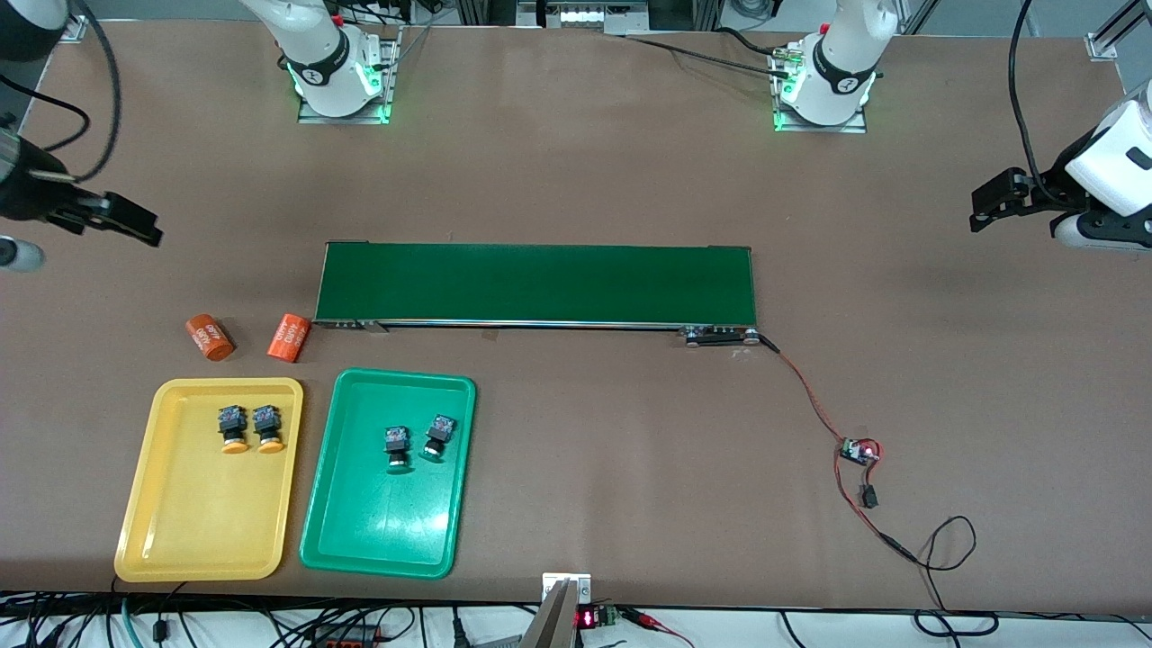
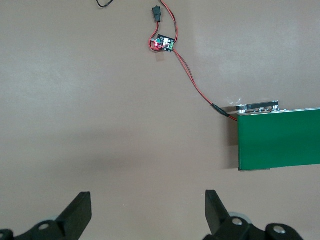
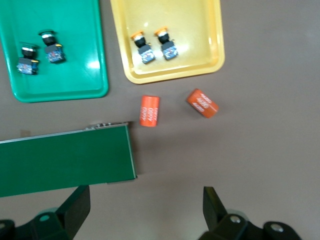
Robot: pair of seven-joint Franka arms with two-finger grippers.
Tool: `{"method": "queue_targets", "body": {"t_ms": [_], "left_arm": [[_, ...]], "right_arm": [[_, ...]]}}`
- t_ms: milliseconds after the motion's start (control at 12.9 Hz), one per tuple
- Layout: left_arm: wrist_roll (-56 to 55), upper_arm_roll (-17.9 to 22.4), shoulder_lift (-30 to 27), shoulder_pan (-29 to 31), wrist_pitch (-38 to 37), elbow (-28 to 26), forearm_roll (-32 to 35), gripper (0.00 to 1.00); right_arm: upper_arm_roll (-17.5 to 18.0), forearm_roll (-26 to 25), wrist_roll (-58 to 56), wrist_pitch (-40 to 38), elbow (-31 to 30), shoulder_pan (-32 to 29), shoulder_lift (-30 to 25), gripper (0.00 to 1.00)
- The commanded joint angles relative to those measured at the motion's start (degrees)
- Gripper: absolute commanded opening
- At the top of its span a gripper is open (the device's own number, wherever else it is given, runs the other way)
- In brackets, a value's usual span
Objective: Sort buttons by color to trays
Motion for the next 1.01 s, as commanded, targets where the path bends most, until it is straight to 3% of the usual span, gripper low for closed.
{"method": "queue_targets", "body": {"t_ms": [0,155,928], "left_arm": [[1.36,-0.14,0.56,-0.22,-1.36,1.58,1.33,1.00],[1.36,-0.14,0.56,-0.22,-1.36,1.58,1.33,1.00],[1.53,-0.05,0.65,-0.22,-1.36,2.28,1.33,1.00]], "right_arm": [[-0.95,0.77,-1.90,-1.02,-1.60,-0.60,-0.96,1.00],[-2.88,0.77,-7.41,-1.72,-1.52,-0.07,-0.61,1.00],[-2.36,0.68,-4.19,-7.60,-0.37,-0.16,-0.35,1.00]]}}
